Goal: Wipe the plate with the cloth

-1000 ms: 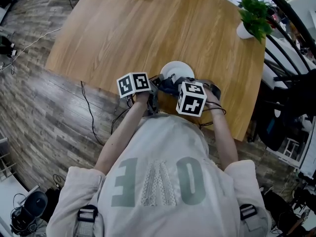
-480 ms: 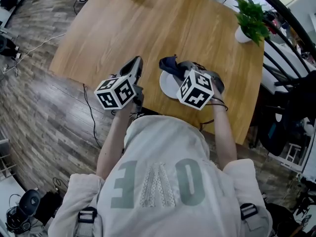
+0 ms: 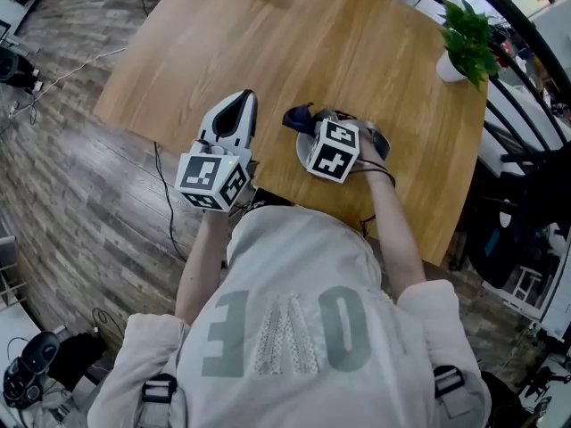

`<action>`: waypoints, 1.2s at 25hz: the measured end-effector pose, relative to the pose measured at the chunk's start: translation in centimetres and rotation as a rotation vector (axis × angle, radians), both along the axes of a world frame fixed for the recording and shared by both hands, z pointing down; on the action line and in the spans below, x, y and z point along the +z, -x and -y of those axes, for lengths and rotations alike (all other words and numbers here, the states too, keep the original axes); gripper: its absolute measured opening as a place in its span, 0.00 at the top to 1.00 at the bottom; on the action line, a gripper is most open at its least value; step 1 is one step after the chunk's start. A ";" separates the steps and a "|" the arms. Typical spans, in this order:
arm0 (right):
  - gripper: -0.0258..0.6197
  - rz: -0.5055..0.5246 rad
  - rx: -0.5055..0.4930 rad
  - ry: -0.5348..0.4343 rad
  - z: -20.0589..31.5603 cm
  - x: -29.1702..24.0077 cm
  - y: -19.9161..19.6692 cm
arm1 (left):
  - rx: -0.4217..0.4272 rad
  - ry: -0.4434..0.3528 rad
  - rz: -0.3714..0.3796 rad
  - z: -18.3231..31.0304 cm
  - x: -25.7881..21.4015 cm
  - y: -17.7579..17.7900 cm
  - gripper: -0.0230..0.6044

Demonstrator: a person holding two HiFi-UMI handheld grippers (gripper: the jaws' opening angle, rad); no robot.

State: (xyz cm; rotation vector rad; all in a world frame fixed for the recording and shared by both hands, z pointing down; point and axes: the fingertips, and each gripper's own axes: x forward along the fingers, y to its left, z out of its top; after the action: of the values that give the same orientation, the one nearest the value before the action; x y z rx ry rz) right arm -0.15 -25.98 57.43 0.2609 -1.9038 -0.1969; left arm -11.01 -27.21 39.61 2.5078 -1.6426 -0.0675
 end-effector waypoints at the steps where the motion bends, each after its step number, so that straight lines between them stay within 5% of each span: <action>1: 0.87 -0.010 -0.004 0.007 0.0 0.4 0.2 | 0.006 -0.003 -0.003 0.0 -0.1 -0.1 0.95; 8: 0.87 -0.040 -0.044 0.048 -2.1 1.8 0.4 | 0.025 0.050 -0.054 0.0 1.0 0.0 0.95; 23: 0.87 -0.069 -0.143 0.139 -9.8 2.1 -1.8 | 0.057 0.022 -0.083 0.5 -0.1 -1.5 0.95; 26: 0.87 -0.019 -0.126 0.128 -9.7 1.0 -1.4 | 0.060 0.007 -0.079 0.3 -0.8 -1.8 0.95; 30: 0.87 0.172 -0.028 0.027 -6.5 -3.4 0.1 | 0.050 -0.046 -0.045 0.3 -3.0 -2.2 0.95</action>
State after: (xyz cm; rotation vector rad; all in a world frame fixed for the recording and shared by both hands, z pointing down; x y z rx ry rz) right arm -0.21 -19.51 54.04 0.2391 -2.0805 -0.1716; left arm -8.78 -27.53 36.57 2.5595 -1.5785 -0.1571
